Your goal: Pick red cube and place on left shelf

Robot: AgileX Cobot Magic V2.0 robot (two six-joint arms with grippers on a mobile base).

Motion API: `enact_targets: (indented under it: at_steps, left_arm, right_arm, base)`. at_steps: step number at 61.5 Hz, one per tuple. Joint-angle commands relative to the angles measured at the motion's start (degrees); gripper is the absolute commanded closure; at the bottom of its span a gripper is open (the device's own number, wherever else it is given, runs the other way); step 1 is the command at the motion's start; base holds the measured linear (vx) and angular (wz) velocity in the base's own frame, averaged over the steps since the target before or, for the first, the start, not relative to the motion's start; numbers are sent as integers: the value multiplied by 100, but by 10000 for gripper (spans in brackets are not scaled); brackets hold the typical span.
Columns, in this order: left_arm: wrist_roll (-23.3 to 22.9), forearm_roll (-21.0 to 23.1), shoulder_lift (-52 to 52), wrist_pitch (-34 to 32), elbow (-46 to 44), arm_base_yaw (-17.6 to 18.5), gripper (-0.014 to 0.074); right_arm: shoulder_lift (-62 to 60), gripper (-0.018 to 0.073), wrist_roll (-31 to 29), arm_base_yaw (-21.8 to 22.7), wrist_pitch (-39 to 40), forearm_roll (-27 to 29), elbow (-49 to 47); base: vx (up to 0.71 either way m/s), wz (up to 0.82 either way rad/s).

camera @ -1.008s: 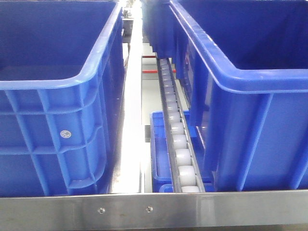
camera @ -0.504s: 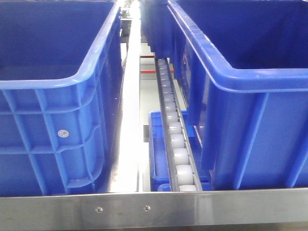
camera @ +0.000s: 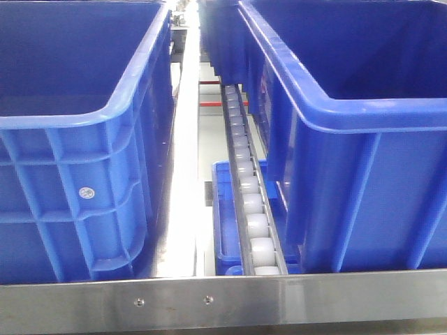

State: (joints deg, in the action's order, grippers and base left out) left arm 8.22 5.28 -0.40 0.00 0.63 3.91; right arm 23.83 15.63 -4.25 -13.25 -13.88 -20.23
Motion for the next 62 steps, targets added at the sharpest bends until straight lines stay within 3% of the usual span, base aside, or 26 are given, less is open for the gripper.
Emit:
enact_targets:
  at_steps: [1,14,48,62]
  left_arm:
    - [8,32,40,-476,126,25,491]
    - [8,32,40,-476,126,25,491]
    - [8,32,40,-476,126,25,491]
    - [8,32,40,-476,126,25,491]
  right_arm:
    - [-594,502,-12,39,340,-17,112]
    - [-1313,502,-12,29,231,-17,300]
    - [-1356,502,4,21,79,160,328]
    - [-2064,502,4,125,405,165,1238]
  base:
    - [0,0]
    - [0,0]
    - [0,0]
    - [0,0]
